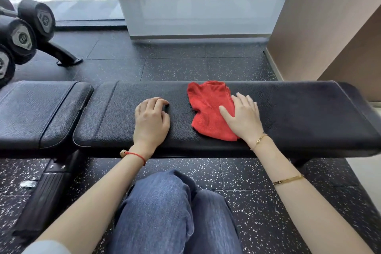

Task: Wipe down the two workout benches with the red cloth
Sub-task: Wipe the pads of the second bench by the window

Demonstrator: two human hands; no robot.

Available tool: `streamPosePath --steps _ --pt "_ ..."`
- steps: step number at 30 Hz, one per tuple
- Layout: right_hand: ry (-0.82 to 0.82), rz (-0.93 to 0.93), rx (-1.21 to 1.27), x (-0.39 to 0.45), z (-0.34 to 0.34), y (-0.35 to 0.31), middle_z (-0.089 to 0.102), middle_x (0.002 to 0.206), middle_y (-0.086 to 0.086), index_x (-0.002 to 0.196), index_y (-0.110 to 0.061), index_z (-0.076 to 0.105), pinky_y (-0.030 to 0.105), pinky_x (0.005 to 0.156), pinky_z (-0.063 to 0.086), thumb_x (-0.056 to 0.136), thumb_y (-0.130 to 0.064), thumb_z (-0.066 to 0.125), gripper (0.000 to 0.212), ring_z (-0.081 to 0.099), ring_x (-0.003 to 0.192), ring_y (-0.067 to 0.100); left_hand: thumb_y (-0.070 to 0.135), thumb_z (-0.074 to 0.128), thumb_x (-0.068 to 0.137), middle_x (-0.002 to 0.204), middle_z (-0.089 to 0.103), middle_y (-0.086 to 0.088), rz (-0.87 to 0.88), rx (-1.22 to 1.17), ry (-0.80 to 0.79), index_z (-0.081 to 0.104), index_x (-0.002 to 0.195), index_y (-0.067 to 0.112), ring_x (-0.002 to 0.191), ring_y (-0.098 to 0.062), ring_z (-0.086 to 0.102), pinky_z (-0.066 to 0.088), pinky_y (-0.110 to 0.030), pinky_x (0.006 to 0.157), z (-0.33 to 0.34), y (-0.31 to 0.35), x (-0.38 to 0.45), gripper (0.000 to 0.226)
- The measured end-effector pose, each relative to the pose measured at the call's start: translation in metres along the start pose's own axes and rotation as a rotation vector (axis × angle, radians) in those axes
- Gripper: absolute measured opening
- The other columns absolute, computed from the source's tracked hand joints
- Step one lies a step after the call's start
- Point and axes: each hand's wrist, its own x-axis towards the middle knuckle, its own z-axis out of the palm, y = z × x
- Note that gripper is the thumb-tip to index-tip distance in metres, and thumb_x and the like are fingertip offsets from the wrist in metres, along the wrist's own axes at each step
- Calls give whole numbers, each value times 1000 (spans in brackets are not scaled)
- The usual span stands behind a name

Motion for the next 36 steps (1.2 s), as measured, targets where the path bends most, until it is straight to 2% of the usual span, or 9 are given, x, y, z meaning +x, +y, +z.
streamPosePath --steps 3,7,13,17,19,22,25,31,36 --pt "56 -61 61 -5 6 -6 38 151 10 140 -6 43 46 121 12 93 -50 50 65 23 145 30 14 55 88 123 61 -4 3 12 -1 62 115 16 121 -28 50 34 -46 110 1 1 0 27" --pt "119 -107 183 -5 10 -13 55 130 15 125 1 52 40 114 27 90 -36 62 52 42 130 30 14 55 88 124 61 -4 0 25 -1 62 116 16 122 -29 50 33 -46 111 1 1 -1 28" --pt "169 -116 380 -6 6 -29 67 97 9 97 -10 59 27 77 37 79 -23 72 26 61 92 27 15 53 88 124 61 -4 3 29 -4 62 116 15 121 -29 51 34 -46 111 1 -1 0 29" --pt "128 -80 549 -7 2 -41 70 80 -4 89 -12 60 27 75 46 76 -21 75 22 64 75 12 14 53 88 126 61 -5 16 7 -3 63 117 14 123 -29 51 33 -46 112 1 -2 -1 31" --pt "48 -32 659 -4 1 -45 70 82 -8 91 -13 62 26 77 48 76 -17 76 21 65 76 6 13 55 87 126 62 -5 16 -4 -5 64 117 14 123 -29 52 34 -47 112 0 -3 0 31" --pt "-79 72 874 3 2 -47 73 97 5 99 -8 64 37 87 54 77 -9 76 25 68 90 17 12 56 86 125 63 -6 20 -36 -18 66 115 13 122 -30 54 37 -49 110 -2 -5 3 31" --pt "-173 209 1060 11 -2 -49 71 106 13 108 -3 64 39 90 55 77 -4 76 33 68 97 25 10 59 86 124 65 -4 1 -76 -39 67 114 14 120 -28 56 39 -46 108 -12 -6 10 29" --pt "-268 380 1113 25 -47 -91 68 105 16 111 4 61 35 87 53 78 4 72 35 63 92 20 8 58 87 120 67 -4 1 -35 -106 68 113 12 115 -28 59 40 -42 105 -76 5 55 27" --pt "-328 404 1135 34 -116 -144 69 99 9 103 -6 63 36 86 53 79 4 72 28 64 89 18 9 59 89 116 68 -3 7 -24 -167 67 112 12 112 -27 60 41 -40 102 -151 19 88 25"
